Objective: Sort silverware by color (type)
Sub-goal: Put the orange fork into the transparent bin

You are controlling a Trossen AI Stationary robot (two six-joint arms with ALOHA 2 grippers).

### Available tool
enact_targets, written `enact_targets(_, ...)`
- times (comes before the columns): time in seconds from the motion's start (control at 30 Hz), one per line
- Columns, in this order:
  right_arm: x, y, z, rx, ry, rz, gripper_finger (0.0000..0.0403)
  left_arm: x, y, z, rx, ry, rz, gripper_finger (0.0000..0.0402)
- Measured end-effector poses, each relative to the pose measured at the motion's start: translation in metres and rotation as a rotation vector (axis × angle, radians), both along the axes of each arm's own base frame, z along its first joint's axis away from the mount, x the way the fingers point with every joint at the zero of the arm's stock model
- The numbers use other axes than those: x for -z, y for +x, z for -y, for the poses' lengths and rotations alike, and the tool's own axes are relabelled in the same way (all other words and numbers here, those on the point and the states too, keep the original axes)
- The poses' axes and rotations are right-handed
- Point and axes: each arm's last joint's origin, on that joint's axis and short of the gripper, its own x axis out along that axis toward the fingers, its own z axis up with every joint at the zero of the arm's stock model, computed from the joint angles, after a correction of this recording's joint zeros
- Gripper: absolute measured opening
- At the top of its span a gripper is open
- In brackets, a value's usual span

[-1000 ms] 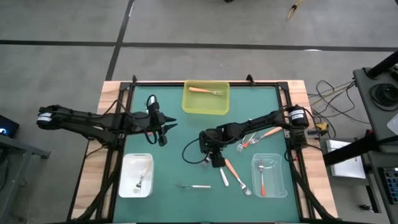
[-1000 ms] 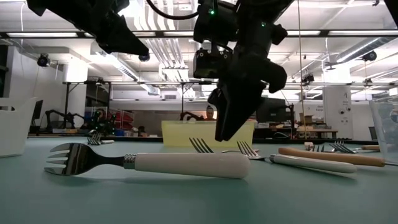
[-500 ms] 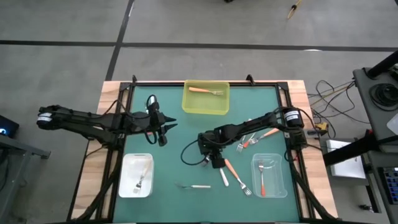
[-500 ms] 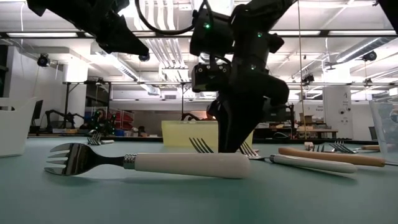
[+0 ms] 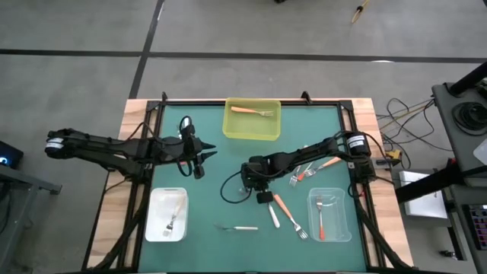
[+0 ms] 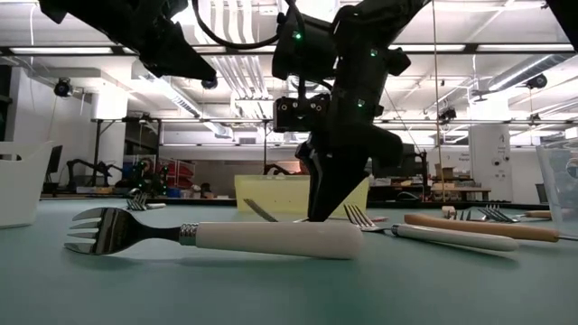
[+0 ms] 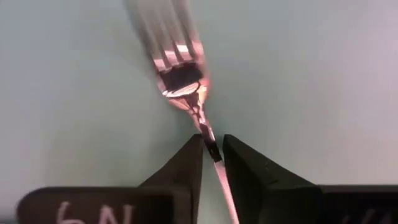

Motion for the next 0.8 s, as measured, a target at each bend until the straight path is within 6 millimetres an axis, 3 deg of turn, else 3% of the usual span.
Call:
enact_targets(0.17, 0.000, 0.000, 0.000, -0.011, -0.010, 0.003, 0.0016, 0.000, 0.000, 0.000, 0.000, 0.000, 0.000, 0.0075)
enact_targets(0.53, -0.003, 0.003, 0.001, -0.029, -0.022, 0.028, 0.0010, 0.000, 0.000, 0.000, 0.000, 0.000, 0.001, 0.0075)
enact_targets(0.8, -0.022, 0.009, 0.007, 0.040, -0.053, 0.071, 0.0009, -0.011, -0.008, 0.000, 0.028, 0.064, 0.049, 0.0075)
